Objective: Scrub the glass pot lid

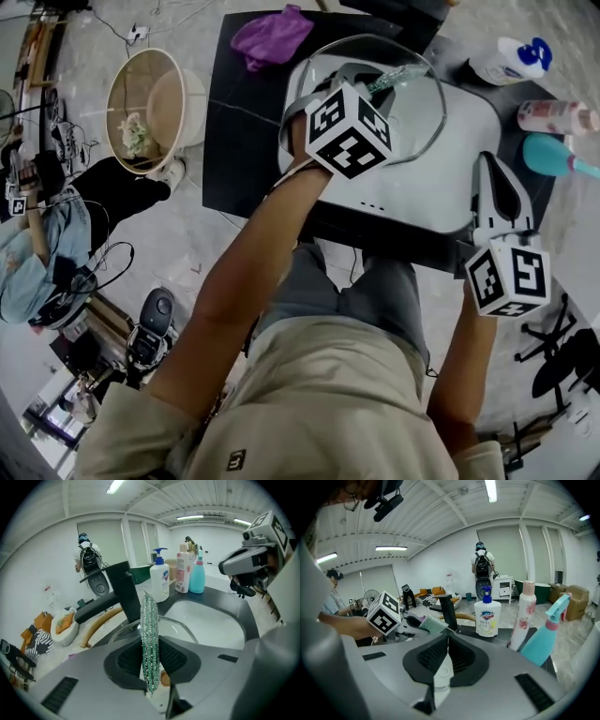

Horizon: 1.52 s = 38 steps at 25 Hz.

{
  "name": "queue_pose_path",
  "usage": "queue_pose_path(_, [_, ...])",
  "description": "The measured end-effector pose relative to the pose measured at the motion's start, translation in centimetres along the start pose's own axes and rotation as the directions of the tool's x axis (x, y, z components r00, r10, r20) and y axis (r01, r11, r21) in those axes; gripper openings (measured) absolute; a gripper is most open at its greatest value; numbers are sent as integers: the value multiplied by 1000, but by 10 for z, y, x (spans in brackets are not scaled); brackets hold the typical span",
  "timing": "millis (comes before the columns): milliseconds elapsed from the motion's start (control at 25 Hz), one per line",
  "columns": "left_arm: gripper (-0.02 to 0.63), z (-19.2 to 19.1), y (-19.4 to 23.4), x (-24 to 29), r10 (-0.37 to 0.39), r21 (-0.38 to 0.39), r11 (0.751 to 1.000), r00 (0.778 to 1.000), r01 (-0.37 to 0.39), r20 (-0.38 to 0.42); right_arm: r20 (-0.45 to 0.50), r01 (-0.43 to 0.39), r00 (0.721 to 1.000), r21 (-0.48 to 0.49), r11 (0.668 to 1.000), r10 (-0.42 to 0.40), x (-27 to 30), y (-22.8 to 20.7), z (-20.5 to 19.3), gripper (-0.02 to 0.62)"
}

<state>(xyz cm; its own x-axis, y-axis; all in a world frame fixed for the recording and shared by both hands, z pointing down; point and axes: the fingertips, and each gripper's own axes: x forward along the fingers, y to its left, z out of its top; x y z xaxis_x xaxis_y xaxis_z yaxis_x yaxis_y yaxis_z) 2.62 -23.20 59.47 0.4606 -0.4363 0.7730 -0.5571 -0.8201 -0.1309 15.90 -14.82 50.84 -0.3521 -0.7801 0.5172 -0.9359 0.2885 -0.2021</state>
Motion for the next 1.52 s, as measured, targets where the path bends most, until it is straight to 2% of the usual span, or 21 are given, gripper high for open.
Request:
queue_pose_path(440, [87, 8, 32, -69, 61, 36, 997, 996, -63, 60, 46, -24, 999, -58, 998, 27, -7, 38, 38, 25])
queue_pose_path(840, [87, 17, 53, -178, 122, 52, 990, 981, -132, 153, 124, -52, 990, -153, 987, 71, -35, 94, 96, 25])
queue_pose_path(1120, [87, 27, 60, -258, 180, 21, 981, 951, -191, 252, 187, -65, 976, -225, 972, 108, -63, 134, 132, 25])
queue_pose_path(1520, [87, 29, 52, -360, 219, 12, 970, 898, -242, 381, 258, -69, 953, -327, 943, 159, -111, 186, 172, 25])
